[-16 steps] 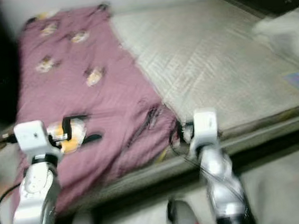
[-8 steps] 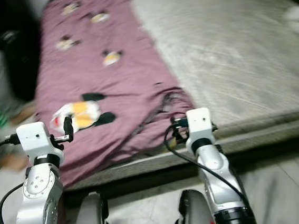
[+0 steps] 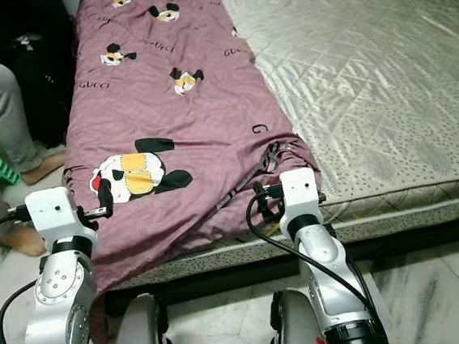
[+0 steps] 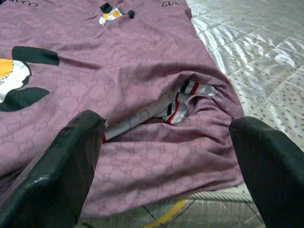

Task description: Clean up the room

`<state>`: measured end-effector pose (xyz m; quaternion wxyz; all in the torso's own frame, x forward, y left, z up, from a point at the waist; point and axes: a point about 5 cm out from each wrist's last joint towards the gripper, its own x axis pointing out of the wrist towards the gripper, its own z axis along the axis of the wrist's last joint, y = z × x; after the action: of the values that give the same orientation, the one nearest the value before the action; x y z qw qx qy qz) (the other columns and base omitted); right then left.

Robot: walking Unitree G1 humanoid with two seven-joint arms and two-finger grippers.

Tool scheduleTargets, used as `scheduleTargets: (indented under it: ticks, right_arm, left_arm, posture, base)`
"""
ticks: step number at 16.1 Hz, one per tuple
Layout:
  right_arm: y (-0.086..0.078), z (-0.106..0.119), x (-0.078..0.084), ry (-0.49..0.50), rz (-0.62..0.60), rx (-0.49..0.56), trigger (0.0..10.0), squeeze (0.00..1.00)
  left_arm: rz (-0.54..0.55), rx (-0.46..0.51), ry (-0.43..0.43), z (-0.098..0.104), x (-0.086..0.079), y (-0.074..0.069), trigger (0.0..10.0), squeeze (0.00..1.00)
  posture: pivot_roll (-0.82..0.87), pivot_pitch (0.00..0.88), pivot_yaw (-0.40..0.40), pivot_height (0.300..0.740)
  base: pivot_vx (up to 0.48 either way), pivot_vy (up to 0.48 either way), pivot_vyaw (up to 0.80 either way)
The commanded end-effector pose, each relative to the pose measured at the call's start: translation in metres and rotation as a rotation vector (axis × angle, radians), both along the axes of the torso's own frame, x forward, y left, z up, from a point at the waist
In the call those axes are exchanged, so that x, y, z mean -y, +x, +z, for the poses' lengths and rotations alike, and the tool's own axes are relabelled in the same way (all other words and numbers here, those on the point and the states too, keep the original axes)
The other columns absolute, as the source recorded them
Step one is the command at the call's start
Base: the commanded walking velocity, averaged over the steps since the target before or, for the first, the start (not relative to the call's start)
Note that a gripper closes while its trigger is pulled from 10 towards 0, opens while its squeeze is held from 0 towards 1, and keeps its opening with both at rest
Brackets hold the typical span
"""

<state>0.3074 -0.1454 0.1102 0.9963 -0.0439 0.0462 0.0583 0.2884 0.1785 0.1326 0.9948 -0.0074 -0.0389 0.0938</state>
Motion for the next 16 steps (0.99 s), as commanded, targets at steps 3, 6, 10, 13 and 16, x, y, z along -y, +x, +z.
scheduleTargets:
  ticks: [3,6,10,13,16]
  right_arm:
    - [-0.0016,-0.0035,-0.0007,-0.002,0.014,-0.012,10.0,0.00]
    - [-0.0009,-0.0028,-0.0007,-0.004,0.018,-0.005,10.0,0.00]
    - [-0.0014,-0.0024,-0.0040,-0.039,0.054,0.008,10.0,0.00]
    - [-0.0022,-0.0043,-0.0054,-0.050,0.066,0.006,10.0,0.00]
    - [-0.0036,-0.0058,-0.0048,-0.050,0.069,0.006,10.0,0.00]
  left_arm:
    - [-0.012,0.012,0.006,0.0017,0.0000,-0.0008,10.0,0.00]
    - [-0.027,0.032,0.008,0.0045,0.0011,-0.0013,10.0,0.00]
    - [-0.043,0.042,0.006,0.0057,0.0022,-0.0011,10.0,0.00]
    - [-0.051,0.044,0.004,0.0058,0.0034,-0.0010,10.0,0.00]
    - [-0.057,0.043,0.002,0.0050,0.0044,-0.0011,10.0,0.00]
  posture:
    - [0.00,0.171,-0.008,0.547]
    - [0.00,0.170,-0.007,0.547]
    - [0.00,0.168,-0.007,0.547]
    - [0.00,0.167,-0.007,0.547]
    - [0.00,0.167,-0.005,0.547]
  base:
    - [0.000,0.000,0.00]
    - [0.000,0.000,0.00]
    - [0.124,0.000,0.00]
    - [0.265,0.000,0.00]
    - [0.266,0.000,0.47]
